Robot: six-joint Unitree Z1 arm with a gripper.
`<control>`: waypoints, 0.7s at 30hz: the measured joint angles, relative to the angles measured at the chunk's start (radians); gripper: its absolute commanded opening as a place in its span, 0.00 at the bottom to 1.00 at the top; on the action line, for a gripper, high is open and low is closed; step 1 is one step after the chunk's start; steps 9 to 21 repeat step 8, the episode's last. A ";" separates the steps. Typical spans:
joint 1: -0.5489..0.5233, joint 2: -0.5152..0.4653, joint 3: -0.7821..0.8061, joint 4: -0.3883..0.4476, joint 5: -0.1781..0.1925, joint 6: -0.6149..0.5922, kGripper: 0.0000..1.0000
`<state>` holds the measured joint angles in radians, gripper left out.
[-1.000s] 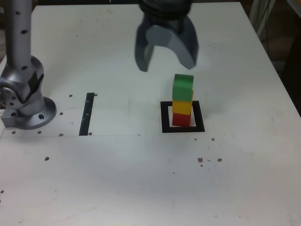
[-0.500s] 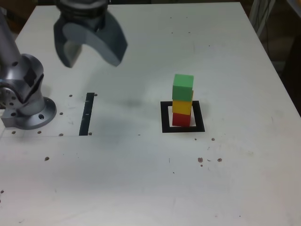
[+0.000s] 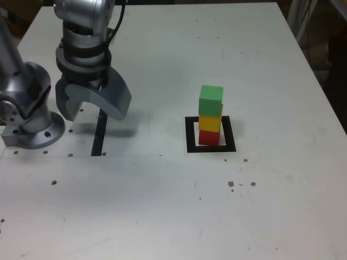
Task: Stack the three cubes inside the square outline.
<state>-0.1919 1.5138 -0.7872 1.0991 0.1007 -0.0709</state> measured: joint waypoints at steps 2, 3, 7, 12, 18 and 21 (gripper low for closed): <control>0.000 0.004 0.000 0.000 0.000 0.000 1.00; 0.000 0.005 0.001 0.000 0.000 0.000 1.00; 0.000 0.005 0.002 -0.002 0.000 0.000 1.00; 0.000 0.005 0.002 -0.002 0.000 -0.001 1.00; 0.000 0.005 0.002 -0.002 0.000 -0.001 1.00; 0.000 0.005 0.002 -0.002 0.000 -0.001 1.00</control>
